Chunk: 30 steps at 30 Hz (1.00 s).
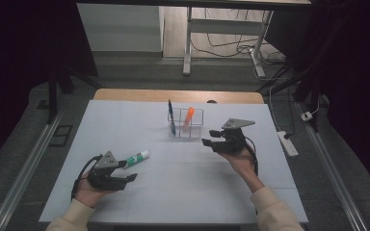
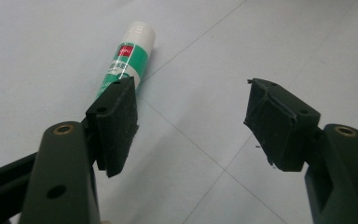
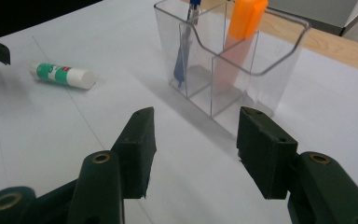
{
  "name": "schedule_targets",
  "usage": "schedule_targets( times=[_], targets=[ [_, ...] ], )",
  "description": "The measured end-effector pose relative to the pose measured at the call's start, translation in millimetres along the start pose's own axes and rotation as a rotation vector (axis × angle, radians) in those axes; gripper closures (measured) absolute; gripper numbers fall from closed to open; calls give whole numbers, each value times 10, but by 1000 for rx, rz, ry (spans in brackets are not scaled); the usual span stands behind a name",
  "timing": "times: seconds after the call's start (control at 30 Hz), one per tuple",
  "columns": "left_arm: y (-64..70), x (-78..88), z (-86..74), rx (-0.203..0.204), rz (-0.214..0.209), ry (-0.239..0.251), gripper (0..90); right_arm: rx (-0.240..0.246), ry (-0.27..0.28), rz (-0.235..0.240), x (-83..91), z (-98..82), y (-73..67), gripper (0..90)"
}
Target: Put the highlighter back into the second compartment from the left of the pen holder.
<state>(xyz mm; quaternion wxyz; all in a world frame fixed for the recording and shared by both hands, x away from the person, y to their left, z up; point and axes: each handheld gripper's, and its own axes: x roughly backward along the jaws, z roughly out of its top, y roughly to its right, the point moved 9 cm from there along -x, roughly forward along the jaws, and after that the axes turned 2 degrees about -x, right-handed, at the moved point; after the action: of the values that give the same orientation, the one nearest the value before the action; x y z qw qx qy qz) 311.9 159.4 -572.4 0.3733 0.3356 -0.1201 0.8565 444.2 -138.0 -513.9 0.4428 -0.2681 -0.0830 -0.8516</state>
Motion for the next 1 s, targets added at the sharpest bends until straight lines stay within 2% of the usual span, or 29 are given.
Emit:
schedule_targets(
  times=[0.5, 1.0],
  targets=[
    [-31, 14, 0, 14, 8, 9, 341, 2, -34, -37, 288, -364, 12, 458],
    [-56, 23, -3, 15, 14, 12, 341, 4, -51, -47, 524, -688, -23, 454]
  ],
)
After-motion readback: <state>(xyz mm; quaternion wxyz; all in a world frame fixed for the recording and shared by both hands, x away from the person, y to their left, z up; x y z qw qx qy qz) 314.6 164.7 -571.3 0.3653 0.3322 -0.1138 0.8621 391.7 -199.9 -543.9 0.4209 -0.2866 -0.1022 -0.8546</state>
